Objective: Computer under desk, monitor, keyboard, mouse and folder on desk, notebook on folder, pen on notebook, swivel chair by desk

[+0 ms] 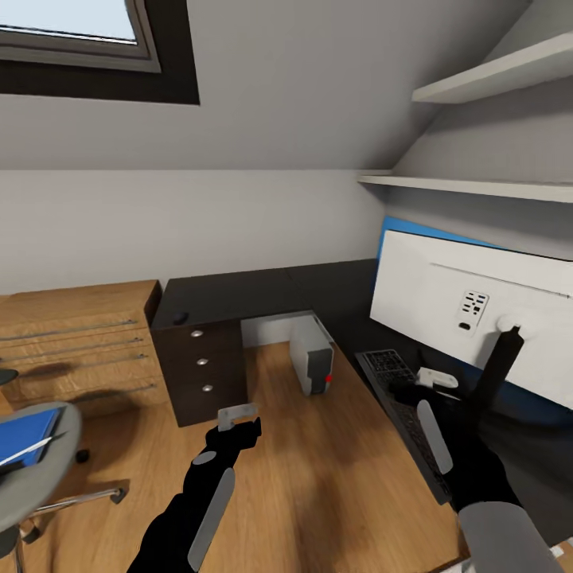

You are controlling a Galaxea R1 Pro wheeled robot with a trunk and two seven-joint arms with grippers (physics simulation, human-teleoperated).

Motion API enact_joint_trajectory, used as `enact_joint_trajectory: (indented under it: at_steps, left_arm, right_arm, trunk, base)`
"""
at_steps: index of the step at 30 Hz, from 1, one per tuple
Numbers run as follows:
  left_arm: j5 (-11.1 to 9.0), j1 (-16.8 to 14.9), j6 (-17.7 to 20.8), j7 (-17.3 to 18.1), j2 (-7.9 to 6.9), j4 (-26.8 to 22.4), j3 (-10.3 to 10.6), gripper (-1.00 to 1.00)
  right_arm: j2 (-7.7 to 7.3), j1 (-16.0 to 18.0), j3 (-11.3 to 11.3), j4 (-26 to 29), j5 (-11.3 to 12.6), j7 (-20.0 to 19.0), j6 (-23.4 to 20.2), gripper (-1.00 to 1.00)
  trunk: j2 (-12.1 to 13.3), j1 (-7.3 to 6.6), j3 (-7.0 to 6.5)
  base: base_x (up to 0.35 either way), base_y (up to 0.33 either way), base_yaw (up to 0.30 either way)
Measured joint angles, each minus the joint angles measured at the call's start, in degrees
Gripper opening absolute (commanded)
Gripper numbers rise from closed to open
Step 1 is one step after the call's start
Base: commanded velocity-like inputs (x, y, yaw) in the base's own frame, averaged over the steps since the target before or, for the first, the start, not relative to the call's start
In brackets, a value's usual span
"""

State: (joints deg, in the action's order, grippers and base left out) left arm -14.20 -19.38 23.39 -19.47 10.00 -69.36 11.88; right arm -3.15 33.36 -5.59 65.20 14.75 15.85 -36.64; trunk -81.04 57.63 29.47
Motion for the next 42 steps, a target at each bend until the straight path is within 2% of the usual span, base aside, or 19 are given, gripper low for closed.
enact_joint_trajectory:
  at_steps: [3, 9, 21, 33, 37, 39, 40, 42]
  left_arm:
    - [0.0, 0.0, 0.0, 0.0, 0.00, 0.0, 0.0, 1.00]
    - [0.0, 0.0, 0.0, 0.0, 0.00, 0.0, 0.0, 1.00]
    - [0.0, 0.0, 0.0, 0.0, 0.00, 0.0, 0.0, 1.00]
    - [-0.4, 0.0, 0.0, 0.1, 0.00, 0.0, 0.1, 1.00]
    - [-2.2, 0.0, 0.0, 0.2, 0.00, -1.6, 0.1, 1.00]
    - [-3.8, 0.1, 0.1, 0.2, 0.00, -3.2, 0.1, 1.00]
    - [-5.7, 0.3, 0.2, 0.3, 0.00, -4.6, 0.0, 1.00]
    - [-7.9, 0.5, 0.3, 0.3, 0.00, -5.7, 0.0, 1.00]
  right_arm:
    - [-1.41, 0.0, 0.0, -1.5, -0.1, -4.9, 0.1, 1.00]
    - [-2.88, 0.0, 0.0, -2.2, -0.1, -7.3, 0.3, 1.00]
    - [-3.09, 0.0, 0.0, -2.7, -0.2, -7.5, 0.5, 1.00]
    - [-2.97, 0.0, 0.1, -2.6, 0.0, -7.8, 0.5, 1.00]
    - [-3.01, 0.0, 0.0, -2.6, 0.0, -7.8, 0.5, 1.00]
    - [-3.02, 0.0, 0.0, -2.6, -0.1, -7.8, 0.5, 1.00]
    - [-3.05, 0.0, 0.0, -2.6, -0.2, -7.8, 0.5, 1.00]
    - [-3.06, 0.0, 0.0, -2.6, -0.2, -7.8, 0.5, 1.00]
  trunk:
    - [0.0, 0.00, 0.00]
    - [0.0, 0.00, 0.00]
    - [0.0, 0.00, 0.00]
    - [0.0, 0.00, 0.00]
    - [0.0, 0.00, 0.00]
    - [0.0, 0.00, 0.00]
    - [0.0, 0.00, 0.00]
    - [0.0, 0.00, 0.00]
  base:
    - [0.000, 0.000, -0.293]
    - [0.000, 0.000, -0.293]
    - [0.000, 0.000, -0.286]
    - [0.000, 0.000, -0.014]
    - [0.000, 0.000, 0.000]
    - [0.000, 0.000, 0.000]
    - [0.000, 0.000, 0.000]
    - [0.000, 0.000, 0.000]
